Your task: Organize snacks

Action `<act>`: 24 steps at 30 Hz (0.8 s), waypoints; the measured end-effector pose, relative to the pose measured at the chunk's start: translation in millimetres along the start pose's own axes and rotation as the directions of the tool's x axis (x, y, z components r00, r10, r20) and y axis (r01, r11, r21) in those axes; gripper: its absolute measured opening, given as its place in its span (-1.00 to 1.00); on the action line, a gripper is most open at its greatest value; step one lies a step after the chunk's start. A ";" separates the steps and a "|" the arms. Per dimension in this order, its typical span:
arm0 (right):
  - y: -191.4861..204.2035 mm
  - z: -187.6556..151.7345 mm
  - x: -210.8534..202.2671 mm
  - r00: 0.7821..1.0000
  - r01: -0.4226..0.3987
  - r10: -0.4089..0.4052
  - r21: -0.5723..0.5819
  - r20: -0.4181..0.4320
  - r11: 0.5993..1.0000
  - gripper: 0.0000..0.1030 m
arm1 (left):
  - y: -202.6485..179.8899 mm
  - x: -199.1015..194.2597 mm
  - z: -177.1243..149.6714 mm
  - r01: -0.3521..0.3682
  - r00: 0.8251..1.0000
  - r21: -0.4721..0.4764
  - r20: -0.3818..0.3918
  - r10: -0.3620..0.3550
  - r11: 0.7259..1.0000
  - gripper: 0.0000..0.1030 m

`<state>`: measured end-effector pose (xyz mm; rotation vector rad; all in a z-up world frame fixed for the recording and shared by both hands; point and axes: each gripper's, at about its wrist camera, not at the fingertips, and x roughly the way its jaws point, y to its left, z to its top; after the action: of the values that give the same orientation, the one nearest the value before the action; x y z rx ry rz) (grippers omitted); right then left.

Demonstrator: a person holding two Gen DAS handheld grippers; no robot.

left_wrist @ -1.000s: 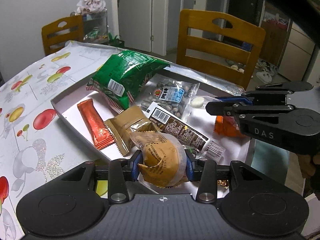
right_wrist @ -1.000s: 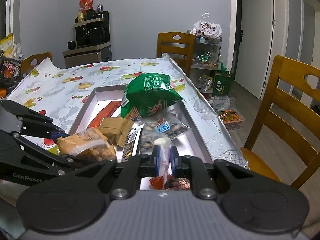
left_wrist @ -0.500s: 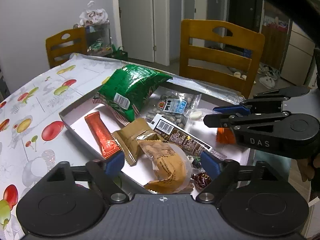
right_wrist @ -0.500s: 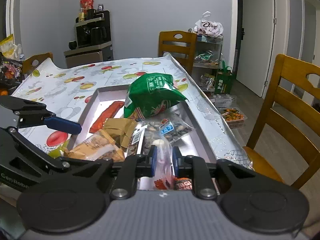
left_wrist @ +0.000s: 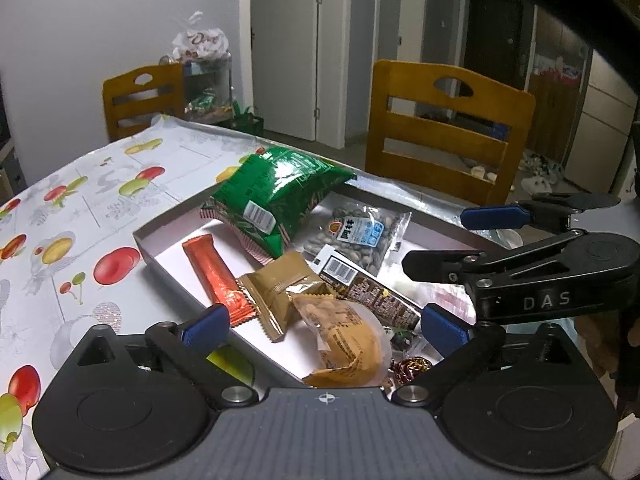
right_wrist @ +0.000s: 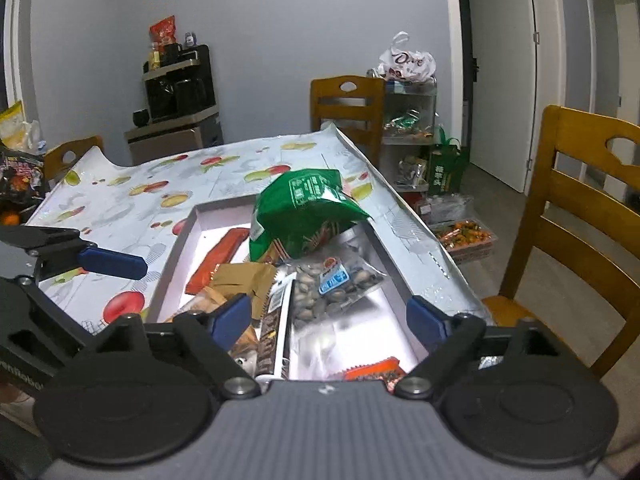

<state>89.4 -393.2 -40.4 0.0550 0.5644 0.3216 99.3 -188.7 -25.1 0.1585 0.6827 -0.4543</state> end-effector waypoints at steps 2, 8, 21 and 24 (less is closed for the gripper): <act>-0.4 0.8 0.2 1.000 -0.008 0.008 0.015 -0.004 1.000 0.67 | 1.6 -0.9 0.0 -0.008 1.000 0.000 0.003 0.008 1.000 1.00; 5.2 0.9 1.3 1.000 0.008 -0.008 0.002 -0.020 1.000 0.81 | 7.2 -5.5 -3.8 -0.015 1.000 -0.016 0.003 0.015 1.000 1.00; 19.9 1.7 -18.3 0.997 0.067 -0.067 0.000 -0.041 0.998 0.83 | 30.8 -33.4 -17.2 -0.008 0.999 -0.050 0.034 0.010 0.999 1.00; 23.3 -2.6 -26.9 0.996 0.074 -0.073 0.036 -0.050 0.997 0.84 | 35.3 -42.2 -24.9 -0.002 0.999 -0.054 0.041 0.004 0.999 1.00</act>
<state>60.0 -379.6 -25.4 0.0625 0.6190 0.2411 72.3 -135.3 -17.3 0.0988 0.6541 -0.4347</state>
